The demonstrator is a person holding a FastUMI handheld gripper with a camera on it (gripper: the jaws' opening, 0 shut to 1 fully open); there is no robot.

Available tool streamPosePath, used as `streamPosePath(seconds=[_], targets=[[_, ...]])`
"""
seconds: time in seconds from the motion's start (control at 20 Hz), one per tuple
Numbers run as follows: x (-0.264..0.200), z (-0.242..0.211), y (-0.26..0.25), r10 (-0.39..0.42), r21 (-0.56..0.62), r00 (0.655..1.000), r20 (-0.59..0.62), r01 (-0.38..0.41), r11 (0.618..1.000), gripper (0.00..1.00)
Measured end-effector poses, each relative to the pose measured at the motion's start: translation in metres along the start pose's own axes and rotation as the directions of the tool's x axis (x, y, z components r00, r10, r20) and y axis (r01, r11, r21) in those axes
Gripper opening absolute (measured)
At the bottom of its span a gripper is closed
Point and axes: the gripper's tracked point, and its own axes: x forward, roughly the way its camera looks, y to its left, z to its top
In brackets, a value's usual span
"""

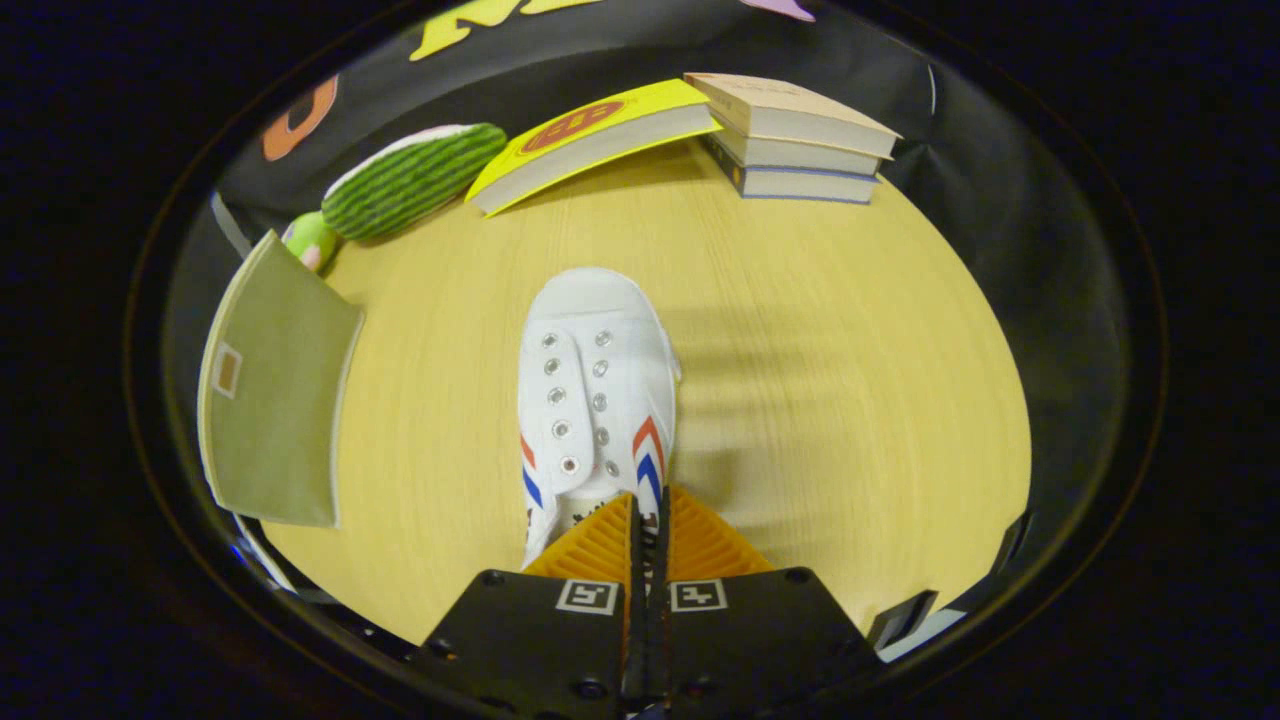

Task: Open the storage box then place both shoes into the box .Put the left shoe in first, then the right shoe, with the right side of both shoes facing outward in a uniform manner.

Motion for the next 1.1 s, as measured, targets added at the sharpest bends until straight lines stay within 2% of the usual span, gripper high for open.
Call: streamPosePath(seconds=[0.15, 0.3, 0.45, 0.6, 0.8, 1.1], targets=[[-0.008, 0.004, 0.001, 0.054, 0.076, 0.998, 0.031, -0.056, 0.996, 0.06], [-0.021, 0.012, 0.0, 0.052, 0.065, 0.995, 0.083, -0.057, 0.996, 0.06], [-0.024, 0.014, 0.004, 0.071, 0.067, 0.994, 0.087, -0.077, 0.995, 0.05], [-0.038, 0.014, 0.025, 0.145, 0.097, 0.983, 0.11, -0.156, 0.983, 0.05], [-0.073, 0.025, 0.066, 0.261, 0.174, 0.953, 0.155, -0.286, 0.942, 0.06], [-0.129, 0.054, 0.111, 0.256, 0.165, 0.928, 0.27, -0.307, 0.937, 0.06]])
